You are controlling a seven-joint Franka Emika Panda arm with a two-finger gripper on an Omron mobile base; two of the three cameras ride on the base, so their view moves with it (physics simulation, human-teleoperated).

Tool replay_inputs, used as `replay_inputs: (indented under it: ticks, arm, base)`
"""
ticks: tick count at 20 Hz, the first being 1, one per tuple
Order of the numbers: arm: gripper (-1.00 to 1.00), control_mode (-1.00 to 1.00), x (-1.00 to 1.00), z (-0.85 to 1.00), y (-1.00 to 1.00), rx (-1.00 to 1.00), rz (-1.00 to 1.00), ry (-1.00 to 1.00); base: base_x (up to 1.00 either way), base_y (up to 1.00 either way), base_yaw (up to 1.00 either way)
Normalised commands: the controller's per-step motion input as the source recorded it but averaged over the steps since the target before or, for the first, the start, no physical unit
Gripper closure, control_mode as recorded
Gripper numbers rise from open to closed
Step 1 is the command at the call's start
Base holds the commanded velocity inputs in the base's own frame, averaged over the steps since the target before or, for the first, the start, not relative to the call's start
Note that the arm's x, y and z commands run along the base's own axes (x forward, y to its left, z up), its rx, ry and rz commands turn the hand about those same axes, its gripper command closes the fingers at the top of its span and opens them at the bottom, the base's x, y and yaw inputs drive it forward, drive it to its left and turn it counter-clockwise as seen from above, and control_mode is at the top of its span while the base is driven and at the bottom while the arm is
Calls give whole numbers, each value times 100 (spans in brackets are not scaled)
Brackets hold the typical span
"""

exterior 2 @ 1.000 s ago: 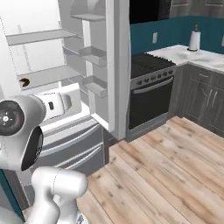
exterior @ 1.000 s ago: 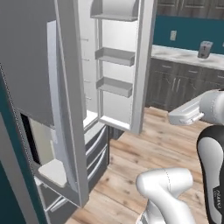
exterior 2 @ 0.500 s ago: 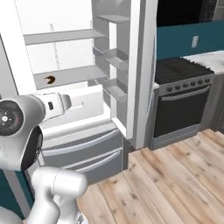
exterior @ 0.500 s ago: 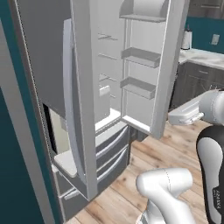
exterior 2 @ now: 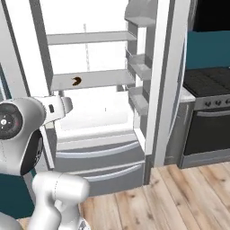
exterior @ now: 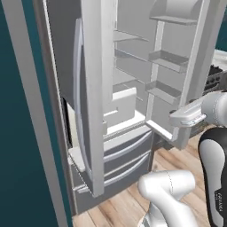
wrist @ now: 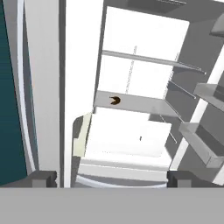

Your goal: Retrieve the kiwi and banana from the fridge and place them into the bowl on the dining table.

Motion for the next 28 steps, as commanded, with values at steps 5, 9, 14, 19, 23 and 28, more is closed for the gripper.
replay_inputs:
  ticks: [5,9,14,19,23,28]
  arm:
    - [-100,100,0,0,0,0,0,0]
    - [-100,100,0,0,0,0,0,0]
    - [-100,100,0,0,0,0,0,0]
    - [-100,100,0,0,0,0,0,0]
    - [-100,100,0,0,0,0,0,0]
    - [-100,100,0,0,0,0,0,0]
  base:
    - [28,-53,38]
    - [26,-48,32]
    - [44,-14,27]
    - [56,-11,26]
    - [29,-40,18]
    - [16,-51,15]
